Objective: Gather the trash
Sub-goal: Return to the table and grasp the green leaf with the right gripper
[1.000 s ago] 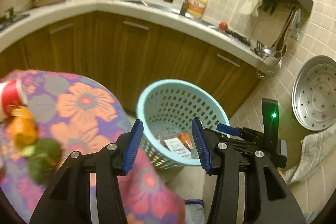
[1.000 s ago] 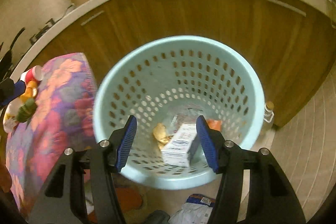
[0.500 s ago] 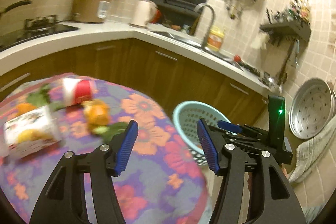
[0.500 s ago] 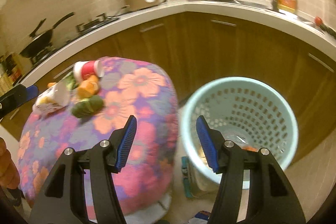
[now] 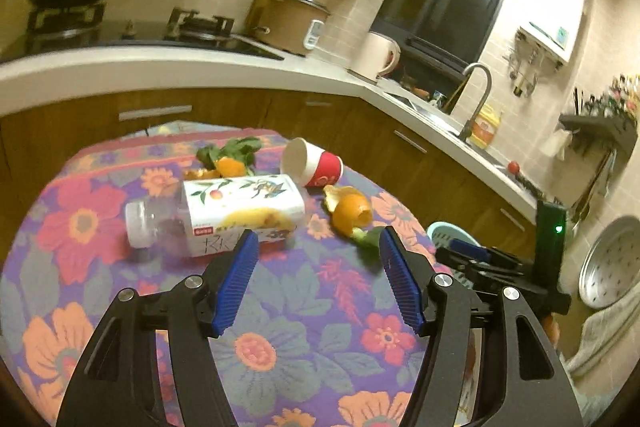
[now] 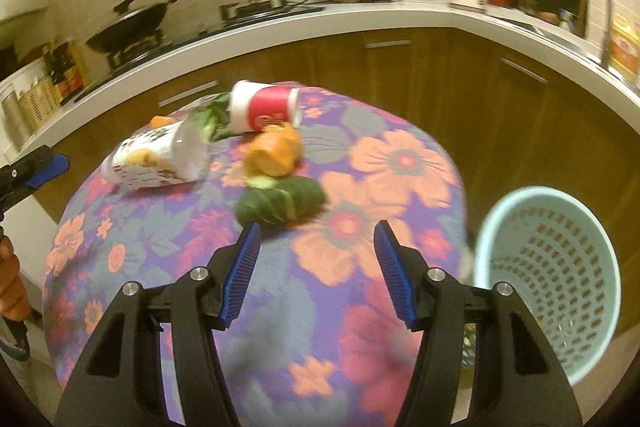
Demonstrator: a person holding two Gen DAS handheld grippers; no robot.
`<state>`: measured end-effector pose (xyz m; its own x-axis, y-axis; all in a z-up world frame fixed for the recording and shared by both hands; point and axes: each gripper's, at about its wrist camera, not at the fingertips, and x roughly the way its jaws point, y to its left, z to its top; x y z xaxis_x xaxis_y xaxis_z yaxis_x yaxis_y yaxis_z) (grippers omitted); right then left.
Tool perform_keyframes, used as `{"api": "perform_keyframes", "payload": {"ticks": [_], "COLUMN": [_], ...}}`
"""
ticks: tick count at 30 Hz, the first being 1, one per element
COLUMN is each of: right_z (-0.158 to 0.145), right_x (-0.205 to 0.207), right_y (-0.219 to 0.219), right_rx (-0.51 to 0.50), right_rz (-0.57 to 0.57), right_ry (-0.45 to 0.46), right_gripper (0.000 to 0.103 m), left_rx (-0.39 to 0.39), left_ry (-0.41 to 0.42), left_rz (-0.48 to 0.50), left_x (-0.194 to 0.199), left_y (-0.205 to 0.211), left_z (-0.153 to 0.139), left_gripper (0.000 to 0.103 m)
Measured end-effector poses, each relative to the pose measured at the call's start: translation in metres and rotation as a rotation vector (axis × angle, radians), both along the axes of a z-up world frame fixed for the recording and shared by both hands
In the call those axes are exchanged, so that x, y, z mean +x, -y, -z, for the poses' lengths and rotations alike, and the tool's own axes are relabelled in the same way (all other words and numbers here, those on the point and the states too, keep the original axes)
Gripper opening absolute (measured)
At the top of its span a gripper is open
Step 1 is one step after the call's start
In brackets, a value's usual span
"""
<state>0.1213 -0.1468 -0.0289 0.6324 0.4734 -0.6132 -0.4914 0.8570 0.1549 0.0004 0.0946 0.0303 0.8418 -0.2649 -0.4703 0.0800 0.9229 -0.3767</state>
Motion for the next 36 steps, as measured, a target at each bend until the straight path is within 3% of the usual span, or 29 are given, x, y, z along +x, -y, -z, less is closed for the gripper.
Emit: {"api": "perform_keyframes", "payload": {"ticks": [6,12,13,14,17,19,28,36], "right_z": [0.007,0.02,0.022,0.027,0.032,0.032,0.037,0.035], "right_x": [0.026,0.053,0.056,0.058,0.059,0.062,0.059,0.048], "right_y": [-0.04,-0.051,-0.051,-0.054,-0.051,-0.042,0.007,0.024], "right_rx": [-0.065,-0.1,-0.11,-0.125,-0.134,-0.096,0.044,0.052], "right_rz": [-0.034,-0.019,-0.023,-0.039,-0.046,-0.051,-0.024,0.002], "right_ry": [-0.034,-0.089,-0.098,-0.109,-0.131,-0.151,-0.213,-0.186], "right_gripper": [0.058,0.058,0.056,0.04,0.024,0.019,0.008,0.006], "left_rx": [0.052,0.058,0.052,0.049,0.036,0.018,-0.001,0.085], "left_ry": [-0.022,-0.108,-0.125,-0.133,-0.158,-0.166,-0.19,-0.201], "left_rz": [0.081,0.155,0.164,0.167,0.179,0.182,0.169,0.116], "left_x": [0.031,0.101,0.114,0.12,0.139,0.147,0.164,0.176], "left_y": [0.031,0.071,0.078,0.082,0.094,0.097,0.106,0.121], "left_z": [0.0,0.008,0.012,0.014,0.022,0.026,0.045,0.052], "left_gripper": [0.061,0.061,0.061,0.061,0.06,0.06,0.059,0.058]}}
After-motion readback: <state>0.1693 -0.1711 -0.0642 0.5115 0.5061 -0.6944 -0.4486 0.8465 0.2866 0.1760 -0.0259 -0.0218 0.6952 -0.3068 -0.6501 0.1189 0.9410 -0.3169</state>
